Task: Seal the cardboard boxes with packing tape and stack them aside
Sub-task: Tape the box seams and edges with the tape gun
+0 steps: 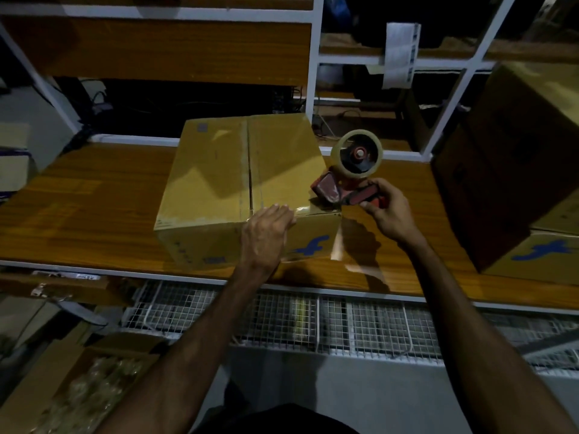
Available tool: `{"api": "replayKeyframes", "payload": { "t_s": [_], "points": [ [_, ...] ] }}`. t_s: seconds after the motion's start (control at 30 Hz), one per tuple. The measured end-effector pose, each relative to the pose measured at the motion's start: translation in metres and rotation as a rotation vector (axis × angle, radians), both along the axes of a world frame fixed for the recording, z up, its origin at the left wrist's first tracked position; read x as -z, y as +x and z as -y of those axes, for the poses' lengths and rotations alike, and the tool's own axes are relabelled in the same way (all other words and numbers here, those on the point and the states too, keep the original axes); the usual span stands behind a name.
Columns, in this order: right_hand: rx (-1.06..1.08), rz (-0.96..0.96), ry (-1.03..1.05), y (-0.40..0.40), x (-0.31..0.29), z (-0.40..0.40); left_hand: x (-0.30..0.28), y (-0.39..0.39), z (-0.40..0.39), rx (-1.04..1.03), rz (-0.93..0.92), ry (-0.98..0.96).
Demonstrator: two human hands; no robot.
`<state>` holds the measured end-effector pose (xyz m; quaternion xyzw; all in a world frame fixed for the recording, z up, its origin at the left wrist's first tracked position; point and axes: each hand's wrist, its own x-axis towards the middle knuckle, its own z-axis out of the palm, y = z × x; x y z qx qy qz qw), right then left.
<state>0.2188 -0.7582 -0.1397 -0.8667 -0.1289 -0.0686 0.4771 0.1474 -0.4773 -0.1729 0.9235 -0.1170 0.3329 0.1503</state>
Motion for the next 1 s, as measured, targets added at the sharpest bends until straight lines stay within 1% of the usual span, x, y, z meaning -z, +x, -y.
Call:
{"api": "replayKeyframes", "payload": {
  "t_s": [0.13,0.2,0.27,0.43,0.5,0.6,0.7,0.77,0.87,1.0],
  "points": [
    [0.151,-0.022,-0.062,0.003,0.003,0.064,0.003,0.003,-0.001,0.01,-0.011,-0.026],
    [0.154,-0.03,-0.054,-0.002,0.01,0.094,0.005,0.005,-0.003,0.021,-0.014,-0.014],
    [0.142,-0.039,-0.037,-0.007,0.021,0.106,0.008,0.007,-0.006,0.032,-0.017,-0.009],
    [0.125,-0.005,-0.024,-0.01,0.052,0.106,0.006,0.005,0.004,-0.043,-0.066,0.018],
    [0.139,-0.007,0.002,-0.015,0.061,0.104,0.0,0.002,0.018,-0.074,-0.147,0.029],
    [0.149,-0.014,0.008,-0.023,0.071,0.097,-0.012,0.0,0.048,-0.041,-0.281,0.105],
    [0.127,-0.01,0.032,-0.029,0.083,0.089,-0.024,0.01,0.075,0.05,-0.299,0.146],
    [0.119,-0.015,0.053,-0.036,0.087,0.083,-0.029,0.018,0.084,0.092,-0.308,0.14],
    [0.132,0.021,0.06,-0.042,0.089,0.079,-0.028,0.024,0.079,0.121,-0.274,0.091],
    [0.176,0.079,0.025,-0.045,0.088,0.085,-0.022,0.026,0.07,0.13,-0.242,0.107]
  ]
}}
